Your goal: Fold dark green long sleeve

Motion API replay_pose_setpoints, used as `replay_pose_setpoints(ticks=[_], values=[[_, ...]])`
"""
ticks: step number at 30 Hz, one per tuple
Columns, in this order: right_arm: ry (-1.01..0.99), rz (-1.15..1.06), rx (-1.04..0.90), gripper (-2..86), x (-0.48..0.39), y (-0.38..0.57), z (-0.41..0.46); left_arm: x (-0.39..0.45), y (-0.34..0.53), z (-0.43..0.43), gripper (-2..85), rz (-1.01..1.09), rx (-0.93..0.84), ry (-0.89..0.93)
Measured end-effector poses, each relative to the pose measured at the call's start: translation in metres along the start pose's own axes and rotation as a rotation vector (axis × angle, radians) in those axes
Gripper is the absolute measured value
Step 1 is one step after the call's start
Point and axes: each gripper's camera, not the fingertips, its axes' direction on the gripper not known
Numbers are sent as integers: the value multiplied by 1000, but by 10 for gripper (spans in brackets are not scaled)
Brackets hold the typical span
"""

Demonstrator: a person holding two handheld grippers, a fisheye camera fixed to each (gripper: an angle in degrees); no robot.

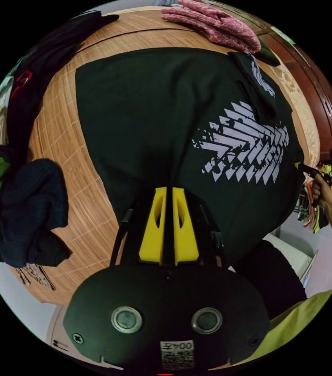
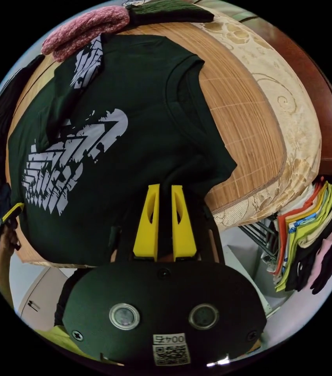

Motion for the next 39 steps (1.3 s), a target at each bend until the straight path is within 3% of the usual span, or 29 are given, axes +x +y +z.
replay_pose_setpoints(ticks=[4, 9, 14, 17, 19, 23, 25, 28, 35, 39], values=[[-115, 56, 19, 72, 6, 4, -10, -7, 6, -11, 38, -69, -24, 113], [-267, 296, 154, 98, 34, 39, -26, 23, -9, -65, 72, 21, 189, 147], [-326, 436, 189, 135, 38, 70, -25, 91, -88, -87, 131, 244, 236, 37], [-313, 457, 210, 141, 24, 72, -24, 131, -147, -79, 156, 394, 184, -131], [-295, 440, 198, 153, 10, 65, -21, 150, -187, -64, 168, 483, 109, -262], [-168, 383, 162, 148, -32, 44, -17, 156, -220, -36, 163, 550, -8, -348], [-84, 298, 151, 115, -53, 34, -20, 153, -222, -19, 139, 567, -89, -280], [-47, 186, 137, 55, -79, 19, -25, 149, -213, -19, 75, 552, -75, -219], [-4, 95, 122, 49, -109, -15, -35, 111, -164, -15, 31, 491, -158, -101], [35, -18, 127, 49, -139, -48, -42, 50, -86, -10, 27, 309, -172, 51]])
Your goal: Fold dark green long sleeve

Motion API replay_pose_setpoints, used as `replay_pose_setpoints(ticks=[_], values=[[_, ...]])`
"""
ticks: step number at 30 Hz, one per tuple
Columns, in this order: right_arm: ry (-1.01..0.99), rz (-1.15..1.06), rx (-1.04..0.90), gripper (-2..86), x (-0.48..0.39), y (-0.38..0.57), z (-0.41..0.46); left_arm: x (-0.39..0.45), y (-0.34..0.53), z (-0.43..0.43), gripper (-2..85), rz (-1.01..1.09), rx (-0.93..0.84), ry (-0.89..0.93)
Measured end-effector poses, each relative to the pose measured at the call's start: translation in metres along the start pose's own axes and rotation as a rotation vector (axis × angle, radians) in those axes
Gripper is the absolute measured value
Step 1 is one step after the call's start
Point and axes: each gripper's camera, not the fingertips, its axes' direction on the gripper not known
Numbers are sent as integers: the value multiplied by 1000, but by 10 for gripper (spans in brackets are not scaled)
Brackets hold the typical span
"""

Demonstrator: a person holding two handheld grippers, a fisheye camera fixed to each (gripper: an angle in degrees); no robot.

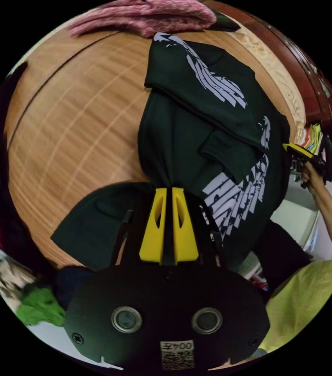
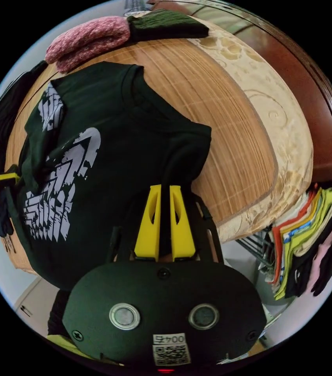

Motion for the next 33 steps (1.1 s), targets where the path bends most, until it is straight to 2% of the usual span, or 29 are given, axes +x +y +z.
replay_pose_setpoints(ticks=[6, 11, 14, 17, 24, 27, 29, 33], values=[[32, -234, 40, 48, -88, -69, -7, -51, 159, 34, 25, -390, 109, 278], [88, -445, 106, 47, -185, -131, -9, -61, 236, 51, 27, -523, 193, 329], [121, -548, 150, 47, -230, -172, -16, -59, 252, 48, 30, -509, 257, 334], [52, -564, 105, 55, -244, -210, -21, -61, 252, 40, 36, -486, 293, 300], [-274, -276, 121, 139, -163, -201, -38, -49, 282, -18, 82, -452, 374, 138], [-233, -242, 116, 145, -145, -157, -19, -16, 274, -52, 98, -383, 456, -34], [-157, -207, 99, 141, -142, -124, 6, 5, 247, -63, 99, -288, 493, -69], [-52, -137, 110, 124, -137, -90, 41, 37, 145, -56, 107, -65, 453, -138]])
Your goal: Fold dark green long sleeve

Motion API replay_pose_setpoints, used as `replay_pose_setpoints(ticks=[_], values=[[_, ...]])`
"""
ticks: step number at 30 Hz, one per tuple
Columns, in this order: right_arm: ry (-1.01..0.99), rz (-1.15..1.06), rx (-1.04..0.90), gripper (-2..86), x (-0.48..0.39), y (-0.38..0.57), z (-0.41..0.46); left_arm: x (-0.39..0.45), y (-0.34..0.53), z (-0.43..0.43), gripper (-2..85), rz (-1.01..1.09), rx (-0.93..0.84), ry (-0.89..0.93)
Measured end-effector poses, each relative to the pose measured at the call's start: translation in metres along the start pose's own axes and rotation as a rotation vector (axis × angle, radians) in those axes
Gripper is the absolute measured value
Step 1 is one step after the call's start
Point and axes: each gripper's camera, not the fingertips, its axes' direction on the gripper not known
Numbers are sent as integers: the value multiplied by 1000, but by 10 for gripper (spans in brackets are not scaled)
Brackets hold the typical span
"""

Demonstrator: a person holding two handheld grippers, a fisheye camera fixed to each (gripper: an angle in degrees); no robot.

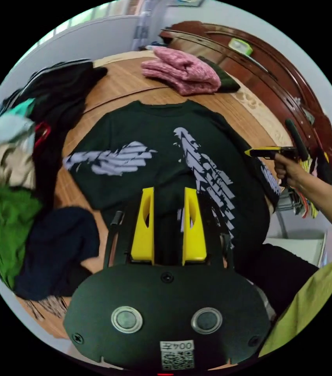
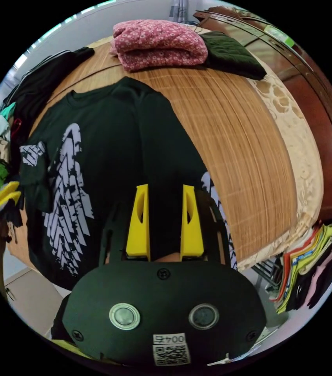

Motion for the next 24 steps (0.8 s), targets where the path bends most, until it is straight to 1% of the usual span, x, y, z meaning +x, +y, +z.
replay_pose_setpoints(ticks=[2, 4, 9, 13, 15, 17, 18, 20, 21, 23, 24], values=[[20, -4, -3, 112, 6, 4, 21, 11, -32, 35, 110, 82, -77, -18], [21, -31, -2, 102, 14, -5, 31, 20, -60, 81, 111, 158, -244, -70], [18, -72, 5, 85, 56, -55, 53, 27, -84, 92, 109, 149, -261, -95], [-66, -238, -61, 86, 93, -106, 70, 30, -93, 98, 109, 72, -243, -84], [-179, -214, -24, 83, 120, -120, 57, 31, -96, 102, 109, 49, -248, -84], [-462, -53, 112, 92, 170, -131, 42, 36, -96, 105, 110, 35, -244, -103], [-541, -1, 139, 107, 183, -135, 43, 40, -97, 108, 110, 20, -243, -120], [-866, 206, 188, 169, 225, -157, 69, 44, -101, 112, 111, 3, -257, -124], [-942, 249, 191, 185, 232, -164, 79, 44, -105, 116, 110, -18, -273, -121], [-1166, 425, 218, 228, 251, -192, 116, 43, -110, 121, 108, -36, -298, -119], [-1202, 458, 223, 233, 254, -200, 125, 41, -114, 124, 105, -45, -314, -114]])
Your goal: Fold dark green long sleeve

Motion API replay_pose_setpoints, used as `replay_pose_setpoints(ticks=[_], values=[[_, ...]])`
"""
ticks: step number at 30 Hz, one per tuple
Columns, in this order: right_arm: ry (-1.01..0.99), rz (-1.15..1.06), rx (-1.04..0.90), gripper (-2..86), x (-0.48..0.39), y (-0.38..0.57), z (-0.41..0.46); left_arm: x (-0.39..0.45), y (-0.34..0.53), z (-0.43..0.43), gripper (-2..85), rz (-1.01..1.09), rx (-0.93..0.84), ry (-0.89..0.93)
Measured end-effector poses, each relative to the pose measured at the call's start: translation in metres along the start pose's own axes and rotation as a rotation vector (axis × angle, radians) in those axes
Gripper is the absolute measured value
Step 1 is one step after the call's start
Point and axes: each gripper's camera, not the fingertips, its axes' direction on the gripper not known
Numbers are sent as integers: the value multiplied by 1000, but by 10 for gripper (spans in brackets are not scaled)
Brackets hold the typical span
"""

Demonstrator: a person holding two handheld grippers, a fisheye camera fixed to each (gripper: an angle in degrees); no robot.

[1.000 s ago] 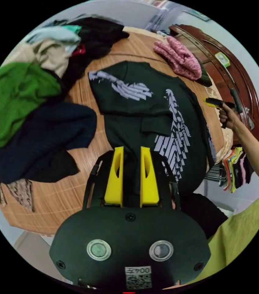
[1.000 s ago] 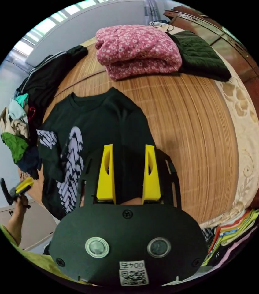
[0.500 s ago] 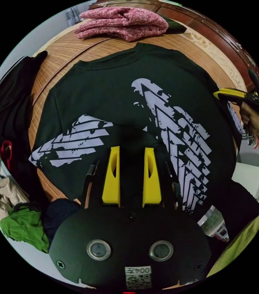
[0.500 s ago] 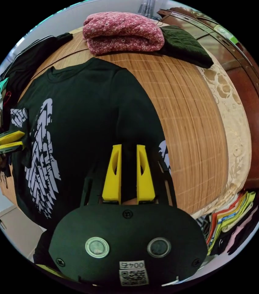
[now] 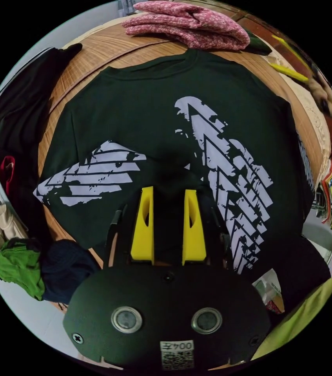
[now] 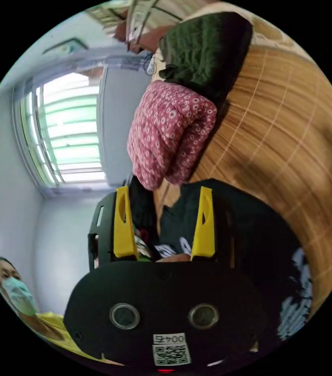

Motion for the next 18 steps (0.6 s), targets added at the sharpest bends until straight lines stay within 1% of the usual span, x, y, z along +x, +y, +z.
replay_pose_setpoints(ticks=[2, 5, 9, 12, 14, 18], values=[[-31, 46, 34, 255, 21, -30, 18, -3, -6, 3, 102, -12, -22, 19], [-59, 85, -7, 264, 48, -62, 42, -10, -13, 9, 95, -61, -32, 60], [-45, 109, -25, 267, 80, -92, 58, -20, -14, 17, 83, -134, -8, 109], [-92, 120, -41, 250, 101, -111, 68, -18, -18, 21, 81, -119, -13, 100], [-160, 122, -28, 216, 114, -122, 71, -17, -22, 24, 80, -116, -25, 99], [-170, 147, 20, 180, 114, -142, 78, -19, -30, 31, 80, -127, -54, 115]])
